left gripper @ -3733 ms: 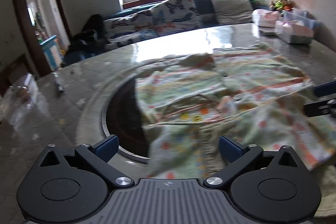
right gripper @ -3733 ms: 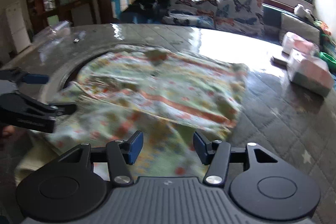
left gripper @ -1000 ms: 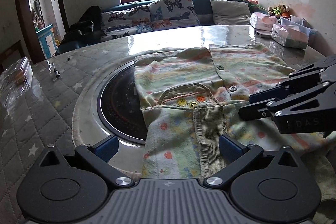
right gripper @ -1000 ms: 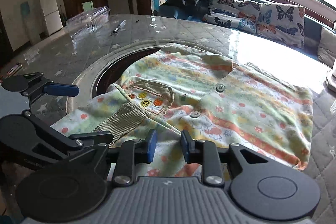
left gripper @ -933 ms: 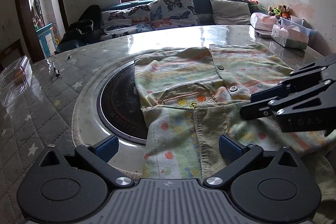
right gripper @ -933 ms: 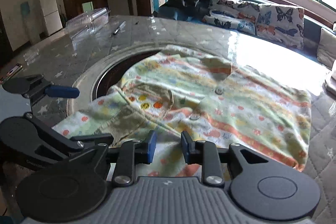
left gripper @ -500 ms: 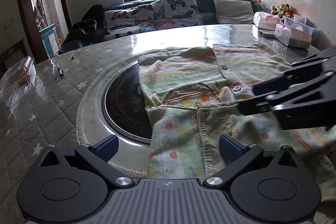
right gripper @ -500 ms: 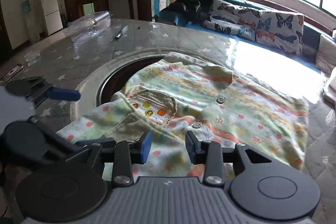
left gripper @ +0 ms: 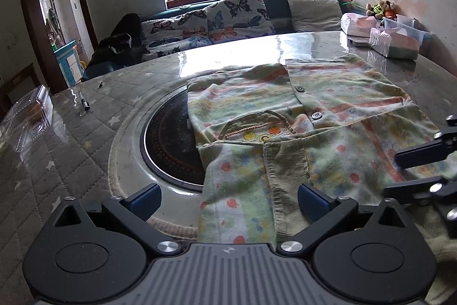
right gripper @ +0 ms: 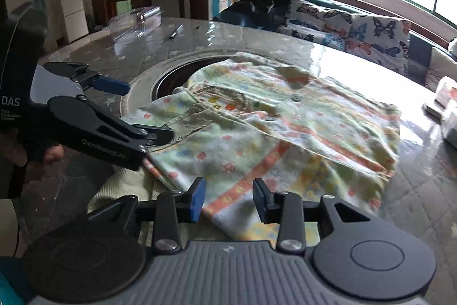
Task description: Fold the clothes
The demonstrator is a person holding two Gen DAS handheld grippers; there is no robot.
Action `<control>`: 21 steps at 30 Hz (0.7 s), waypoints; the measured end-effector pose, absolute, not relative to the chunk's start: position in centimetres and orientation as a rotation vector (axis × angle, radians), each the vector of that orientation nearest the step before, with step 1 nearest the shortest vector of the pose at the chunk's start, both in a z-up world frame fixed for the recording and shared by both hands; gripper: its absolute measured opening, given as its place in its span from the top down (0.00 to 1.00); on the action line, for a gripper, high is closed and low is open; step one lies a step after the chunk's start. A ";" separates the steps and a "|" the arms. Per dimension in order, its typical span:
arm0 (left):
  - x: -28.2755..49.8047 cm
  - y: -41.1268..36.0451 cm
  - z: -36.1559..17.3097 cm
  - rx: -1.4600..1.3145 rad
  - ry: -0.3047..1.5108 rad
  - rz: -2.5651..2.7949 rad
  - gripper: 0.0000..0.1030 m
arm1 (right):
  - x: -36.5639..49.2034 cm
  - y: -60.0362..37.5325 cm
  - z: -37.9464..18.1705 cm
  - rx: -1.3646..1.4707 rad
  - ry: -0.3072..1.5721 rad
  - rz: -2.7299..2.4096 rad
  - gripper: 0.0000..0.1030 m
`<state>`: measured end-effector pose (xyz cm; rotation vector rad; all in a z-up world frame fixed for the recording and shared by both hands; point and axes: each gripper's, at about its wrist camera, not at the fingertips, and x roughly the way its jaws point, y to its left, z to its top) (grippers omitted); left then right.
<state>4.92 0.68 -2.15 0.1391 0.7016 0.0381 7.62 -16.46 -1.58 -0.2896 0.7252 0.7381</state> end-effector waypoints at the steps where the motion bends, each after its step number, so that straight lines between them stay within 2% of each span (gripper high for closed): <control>1: 4.8 0.7 -2.1 0.141 0.697 0.038 0.00 | 7.5 -17.0 -1.5 -0.279 0.726 0.726 0.65; 10: 3.4 1.2 -1.9 0.160 0.685 0.038 0.00 | 6.4 -21.3 -1.9 -0.200 0.747 0.631 0.63; 16: 0.6 1.4 -1.3 0.231 0.652 -0.032 0.00 | 5.5 -22.3 -2.0 -0.210 0.744 0.620 0.58; 21: -2.3 0.7 -1.8 0.334 0.624 -0.125 0.00 | 4.1 -22.4 -1.5 -0.257 0.720 0.627 0.50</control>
